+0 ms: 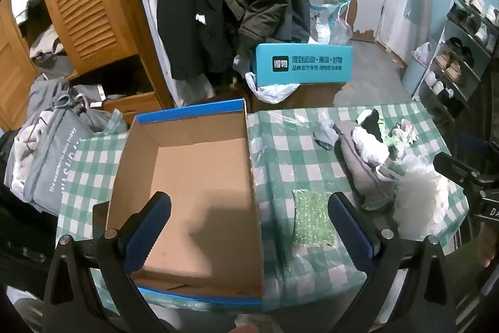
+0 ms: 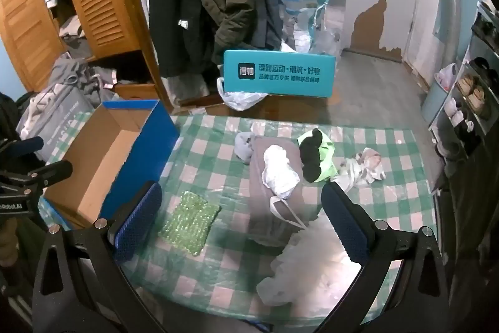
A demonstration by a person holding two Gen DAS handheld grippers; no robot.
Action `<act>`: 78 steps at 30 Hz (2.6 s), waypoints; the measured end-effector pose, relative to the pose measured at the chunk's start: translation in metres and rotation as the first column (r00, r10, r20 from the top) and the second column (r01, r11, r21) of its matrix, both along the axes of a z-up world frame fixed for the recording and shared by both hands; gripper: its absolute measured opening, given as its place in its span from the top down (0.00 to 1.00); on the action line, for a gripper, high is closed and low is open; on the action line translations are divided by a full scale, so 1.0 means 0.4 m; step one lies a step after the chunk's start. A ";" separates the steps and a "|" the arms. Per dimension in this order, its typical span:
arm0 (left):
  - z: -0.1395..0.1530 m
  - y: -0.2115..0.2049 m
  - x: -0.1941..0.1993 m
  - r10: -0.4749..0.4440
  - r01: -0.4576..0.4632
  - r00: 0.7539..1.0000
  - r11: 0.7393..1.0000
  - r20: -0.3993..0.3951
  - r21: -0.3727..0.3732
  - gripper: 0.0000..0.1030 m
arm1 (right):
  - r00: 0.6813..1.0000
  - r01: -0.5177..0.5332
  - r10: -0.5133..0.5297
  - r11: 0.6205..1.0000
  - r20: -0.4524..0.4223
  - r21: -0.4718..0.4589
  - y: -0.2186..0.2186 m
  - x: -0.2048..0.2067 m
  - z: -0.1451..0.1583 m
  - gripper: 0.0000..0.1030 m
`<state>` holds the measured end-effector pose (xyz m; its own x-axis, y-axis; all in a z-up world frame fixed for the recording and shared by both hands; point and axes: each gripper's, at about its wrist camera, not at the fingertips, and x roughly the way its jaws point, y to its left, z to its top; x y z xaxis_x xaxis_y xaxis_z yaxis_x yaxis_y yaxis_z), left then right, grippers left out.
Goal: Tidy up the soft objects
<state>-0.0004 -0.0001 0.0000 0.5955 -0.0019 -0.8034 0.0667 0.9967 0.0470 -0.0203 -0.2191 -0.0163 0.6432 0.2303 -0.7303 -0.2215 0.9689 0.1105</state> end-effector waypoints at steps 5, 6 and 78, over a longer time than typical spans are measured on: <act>-0.001 0.004 0.002 0.002 -0.002 1.000 1.000 -0.013 -0.008 0.01 | 1.000 0.003 -0.003 1.000 -0.003 -0.001 -0.005 0.000 0.003 0.02; -0.002 0.006 0.002 0.003 -0.004 1.000 1.000 -0.013 -0.010 0.01 | 1.000 0.003 -0.003 1.000 -0.003 -0.001 -0.005 0.000 0.004 0.02; -0.022 -0.013 -0.011 0.000 0.000 1.000 1.000 -0.012 0.014 0.01 | 1.000 0.021 -0.021 1.000 -0.007 -0.010 -0.027 -0.010 0.008 0.02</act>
